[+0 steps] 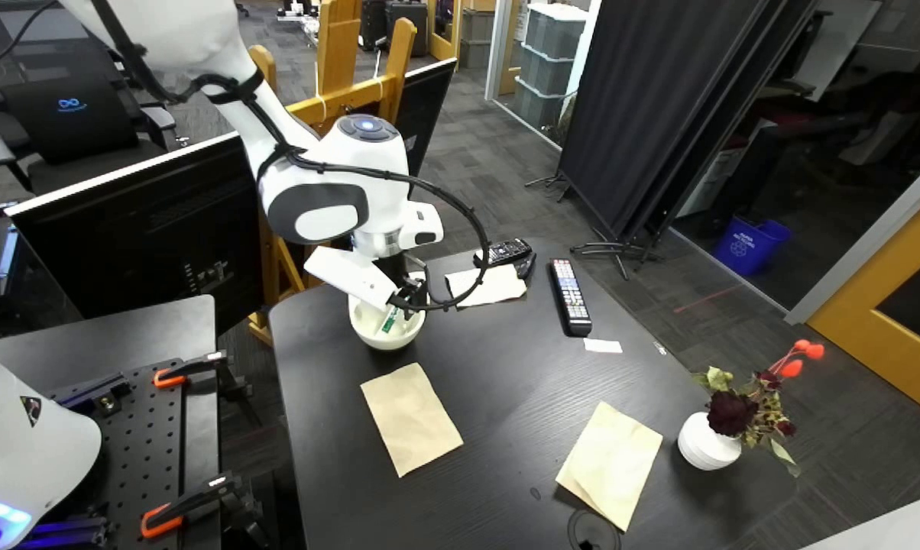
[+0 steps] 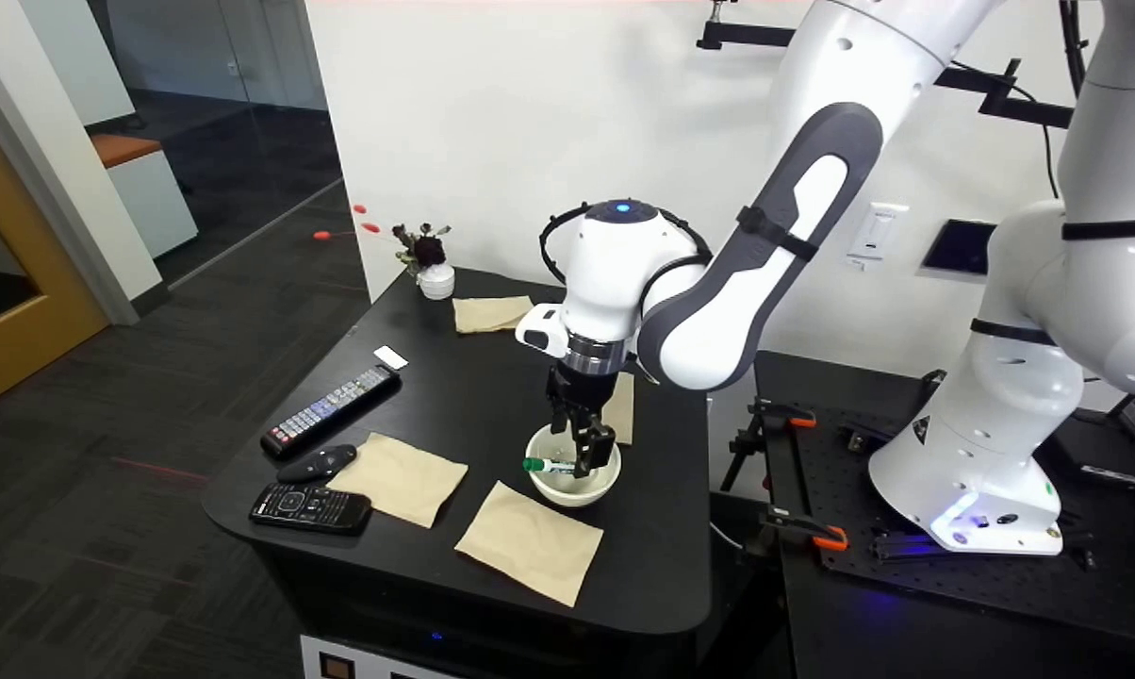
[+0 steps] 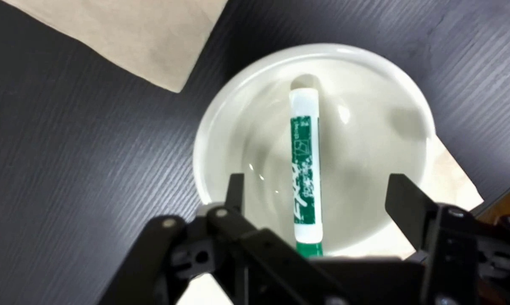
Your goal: Remove the marker from the bowl and put it on the table
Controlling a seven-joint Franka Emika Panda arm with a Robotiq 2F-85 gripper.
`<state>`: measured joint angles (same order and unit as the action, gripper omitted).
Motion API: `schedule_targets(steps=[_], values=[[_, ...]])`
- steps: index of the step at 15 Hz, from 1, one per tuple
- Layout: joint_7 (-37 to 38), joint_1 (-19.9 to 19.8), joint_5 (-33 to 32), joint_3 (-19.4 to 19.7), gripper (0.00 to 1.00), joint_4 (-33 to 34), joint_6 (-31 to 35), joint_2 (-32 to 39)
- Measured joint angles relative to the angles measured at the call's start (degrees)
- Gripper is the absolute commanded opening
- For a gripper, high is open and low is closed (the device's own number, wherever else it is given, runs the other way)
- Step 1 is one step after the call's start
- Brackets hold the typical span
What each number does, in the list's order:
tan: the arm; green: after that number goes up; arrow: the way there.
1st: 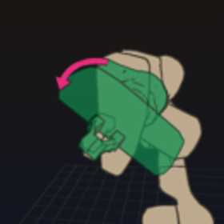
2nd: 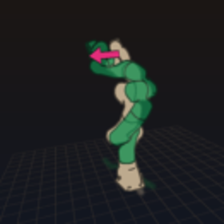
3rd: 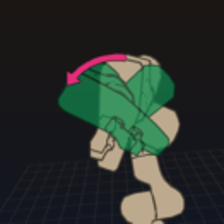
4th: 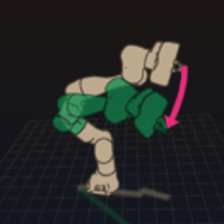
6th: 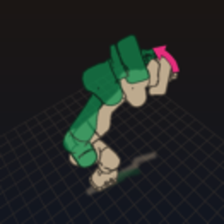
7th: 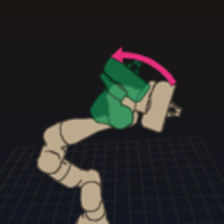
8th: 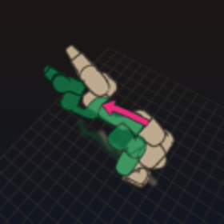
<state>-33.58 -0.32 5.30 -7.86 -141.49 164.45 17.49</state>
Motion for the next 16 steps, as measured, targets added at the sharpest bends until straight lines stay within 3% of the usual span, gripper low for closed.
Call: schedule_targets(steps=[4, 5, 7, 12, 16], values=[[0.0, -2.1, -1.6, -1.1, 0.63, 2.8, 0.7, 3.7], [0.0, -2.5, -2.0, -1.4, 0.43, 3.4, 0.8, 4.5], [0.0, -3.2, -2.7, -1.9, 0.38, 4.5, 0.9, 6.0], [0.1, -3.8, -4.2, -2.5, 0.01, 6.2, 1.0, 8.2], [0.1, -4.1, -4.5, -3.2, 0.05, 6.1, 1.7, 7.6]])
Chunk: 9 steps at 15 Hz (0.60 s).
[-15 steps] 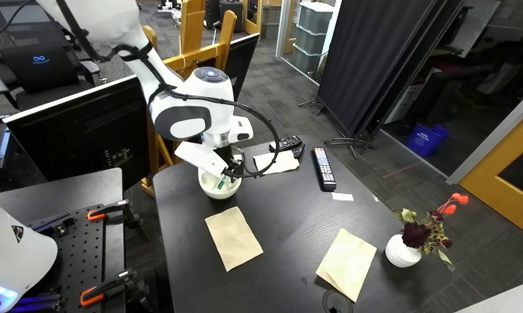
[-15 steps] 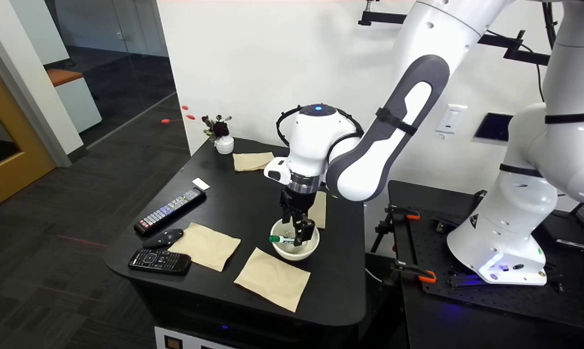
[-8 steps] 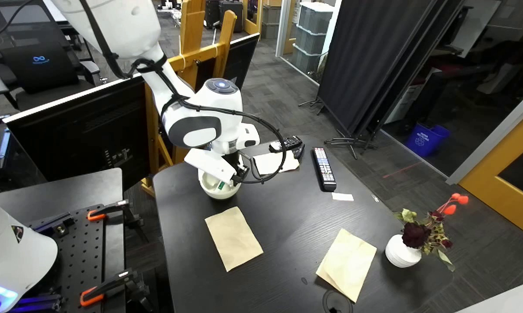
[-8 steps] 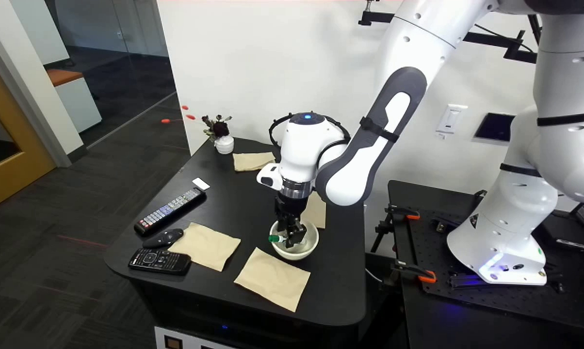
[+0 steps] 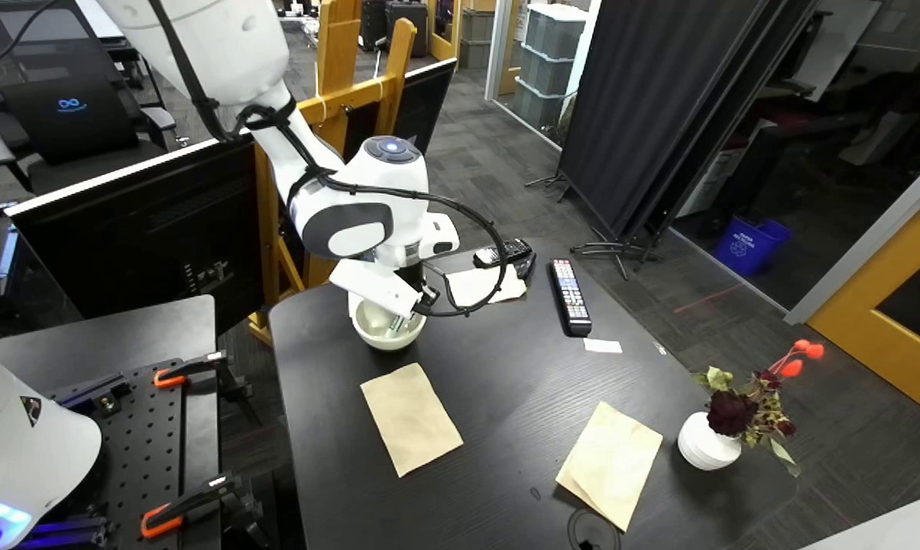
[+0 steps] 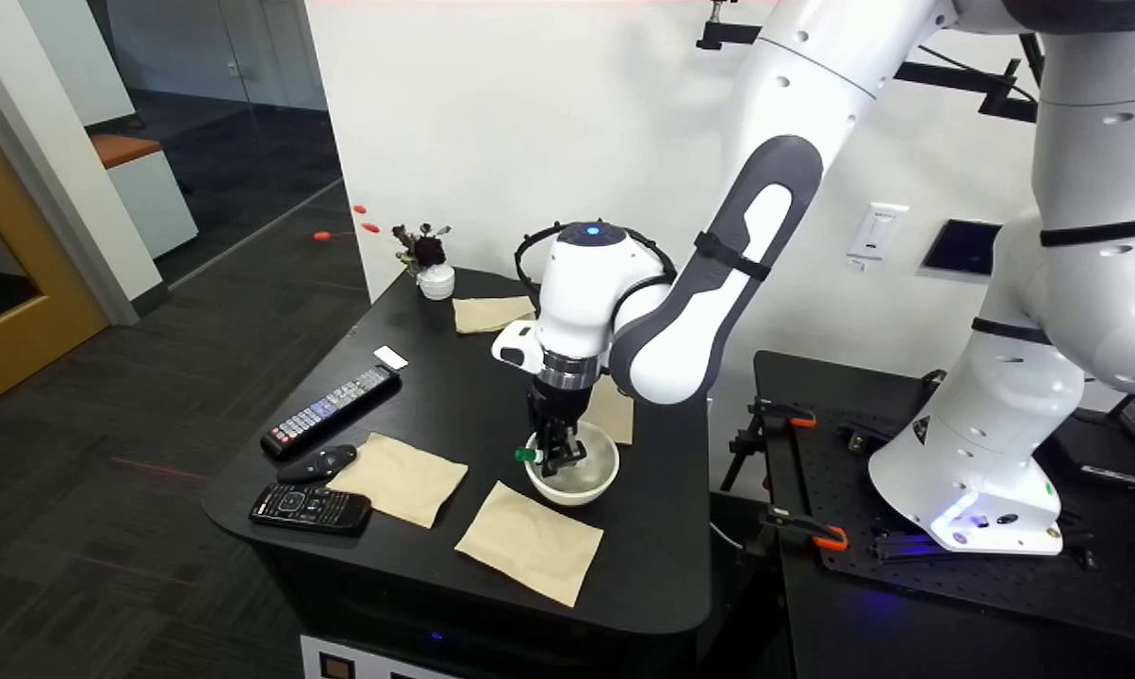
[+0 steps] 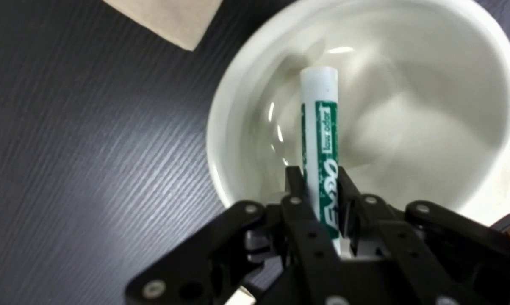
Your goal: Remove the marker from the bowl and put it on the table
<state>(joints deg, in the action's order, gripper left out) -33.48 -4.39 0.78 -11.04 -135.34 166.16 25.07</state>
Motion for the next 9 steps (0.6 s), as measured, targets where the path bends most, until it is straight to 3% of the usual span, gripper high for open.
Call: schedule_targets(steps=[6, 9], values=[[0.0, -4.6, 2.8, -5.6, 0.05, -3.1, 0.3, -8.4], [-0.1, -6.1, 7.0, -6.1, 0.05, -5.5, 0.6, -14.8]])
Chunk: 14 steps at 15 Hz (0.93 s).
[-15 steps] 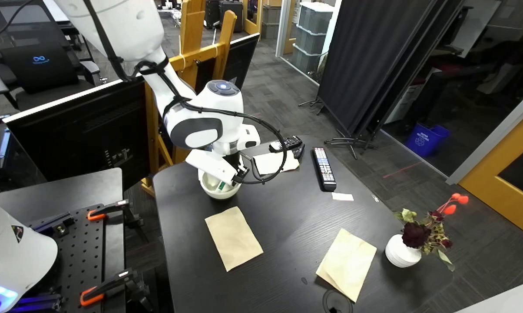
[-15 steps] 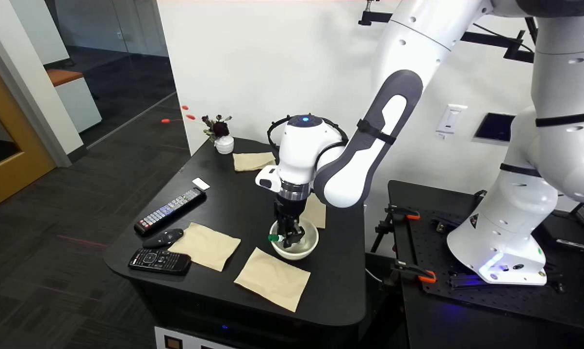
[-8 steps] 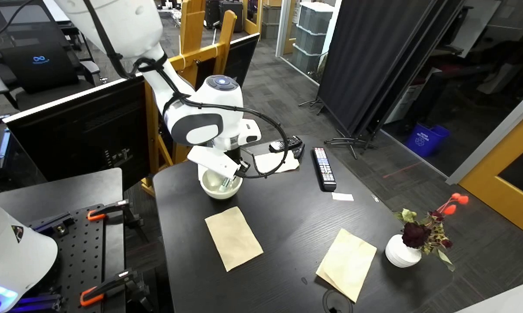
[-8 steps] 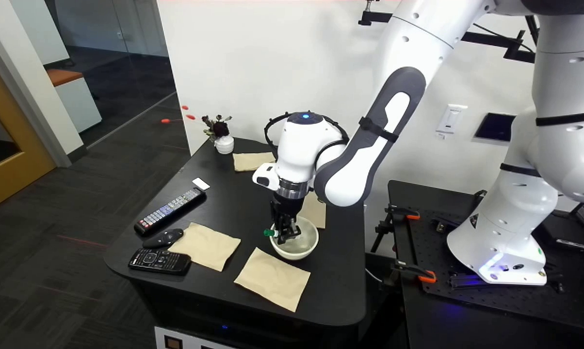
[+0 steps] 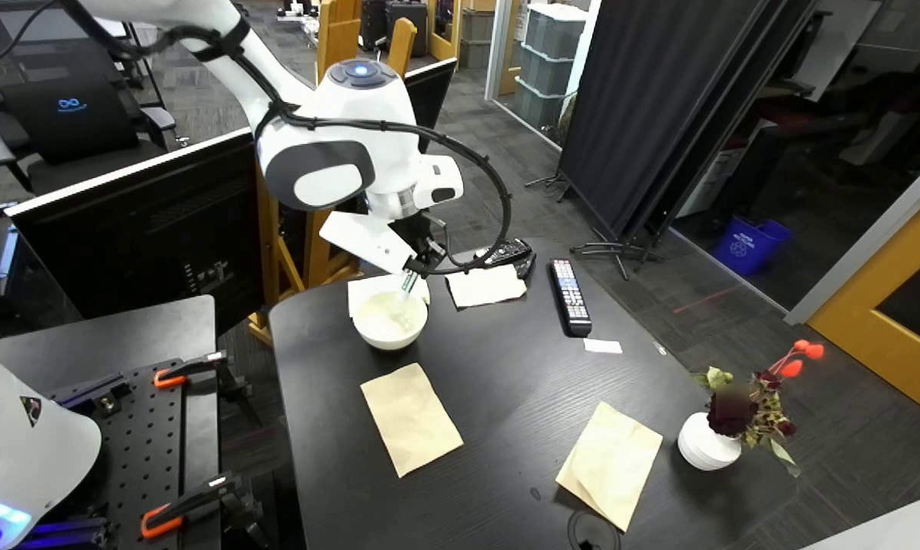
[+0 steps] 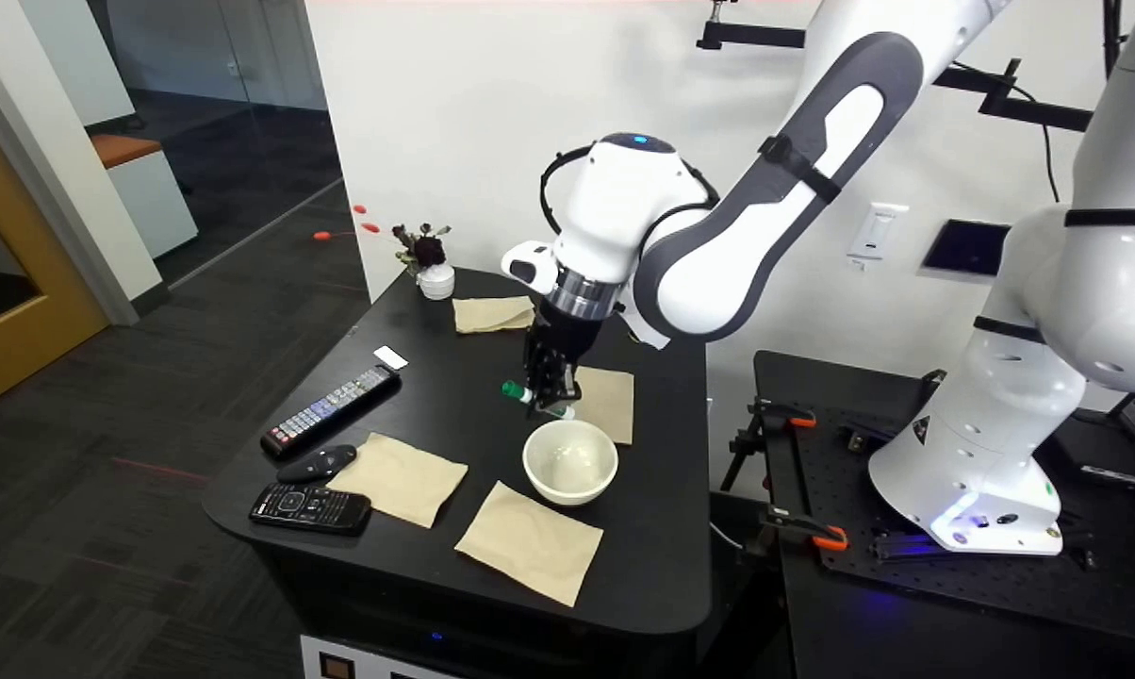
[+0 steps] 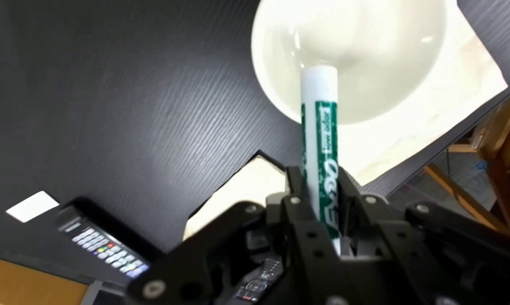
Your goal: Remove the marker from the bowl and put it on the table
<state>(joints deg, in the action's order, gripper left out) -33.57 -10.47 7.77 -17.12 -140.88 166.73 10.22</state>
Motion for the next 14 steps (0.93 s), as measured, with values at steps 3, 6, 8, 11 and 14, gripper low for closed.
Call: schedule_targets(steps=[3, 6, 8, 11, 14], values=[[0.1, -1.5, 1.8, 1.1, 0.05, -2.1, 2.6, -4.5], [0.5, -2.2, -1.0, 4.9, 0.05, -3.1, 5.7, -5.3], [2.3, -2.5, -5.4, 8.4, 0.05, -3.0, 7.1, -4.8], [5.3, -2.2, -12.5, 14.0, 0.05, -1.9, 7.8, -3.3], [7.4, -0.9, -17.5, 18.8, 0.05, 1.2, 7.2, -0.5]])
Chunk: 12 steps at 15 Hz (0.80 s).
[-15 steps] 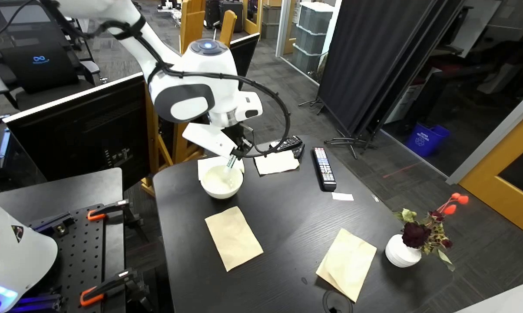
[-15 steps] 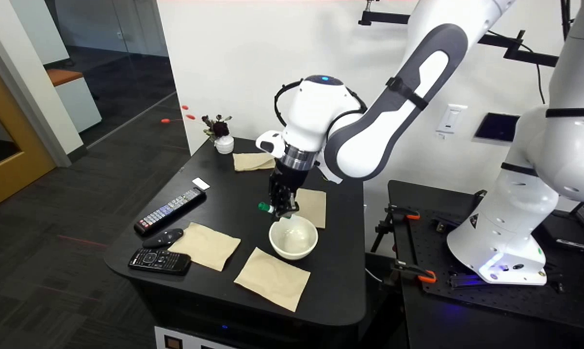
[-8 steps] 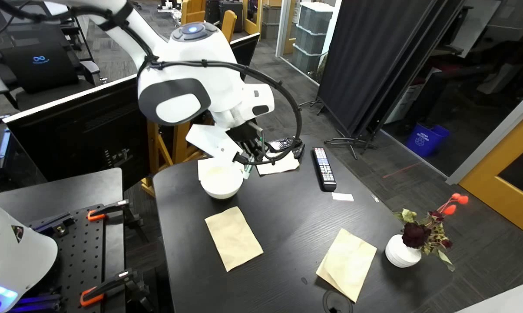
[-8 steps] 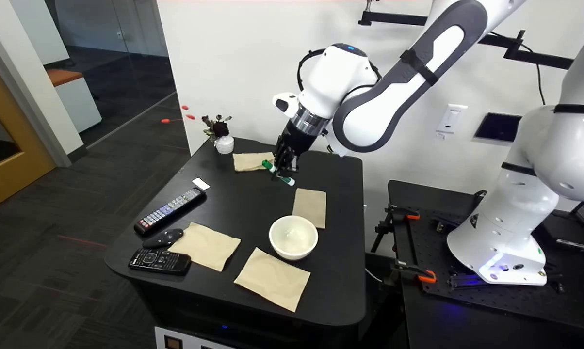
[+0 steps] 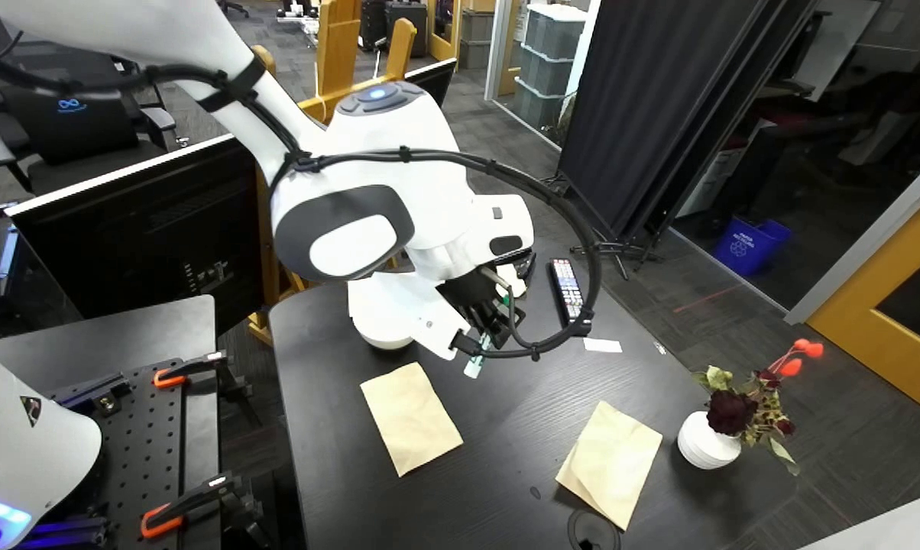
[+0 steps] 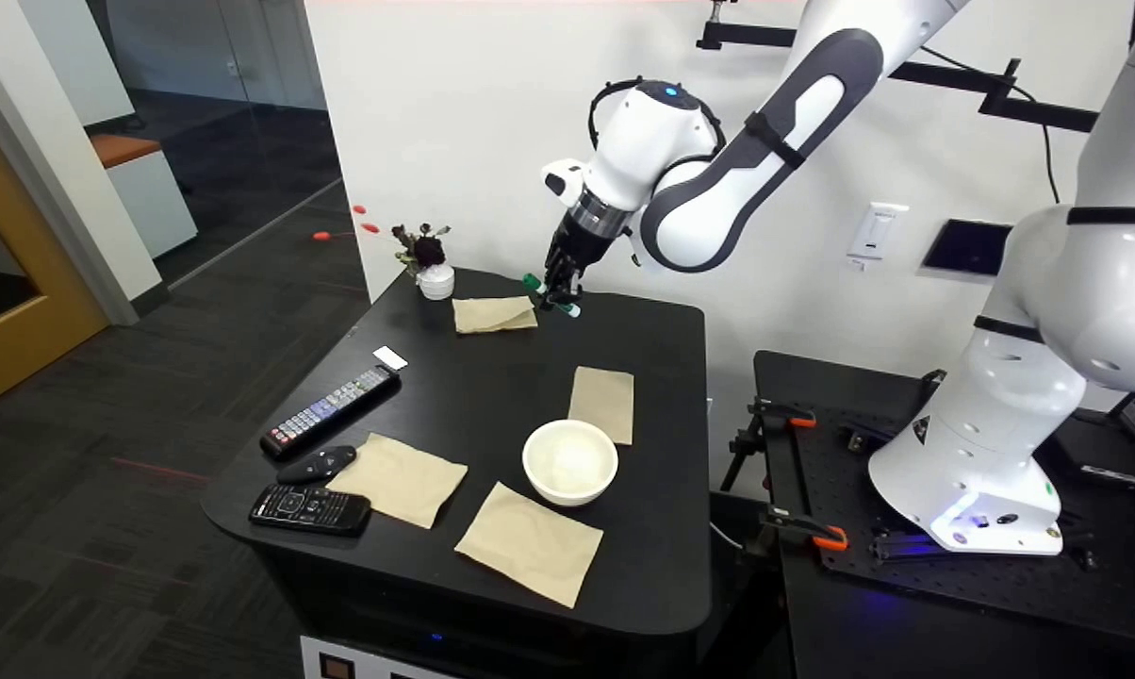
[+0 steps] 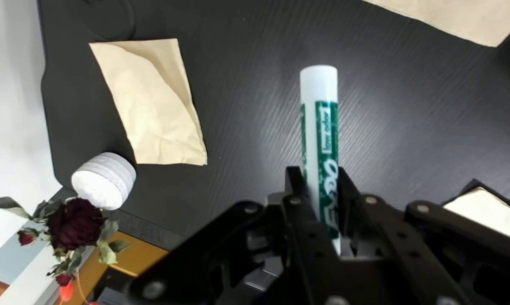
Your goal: Remove the marker from the bowl and put it on the table
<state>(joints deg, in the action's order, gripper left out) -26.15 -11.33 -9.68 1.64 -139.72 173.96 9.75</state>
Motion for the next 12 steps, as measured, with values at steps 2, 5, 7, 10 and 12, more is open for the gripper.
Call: schedule_targets(steps=[2, 5, 7, 10, 12], values=[[0.4, 0.6, -1.3, 1.0, 0.05, 2.8, -1.2, 2.8], [0.4, 1.0, -1.3, 0.2, 0.05, 7.3, -3.2, 7.7], [0.4, 1.0, -1.3, -0.2, 0.05, 10.5, -4.4, 11.4], [0.3, 0.8, -1.4, -0.1, 0.05, 15.1, -5.2, 16.7], [0.2, 0.5, -1.4, -0.1, 0.05, 17.7, -5.6, 19.6]])
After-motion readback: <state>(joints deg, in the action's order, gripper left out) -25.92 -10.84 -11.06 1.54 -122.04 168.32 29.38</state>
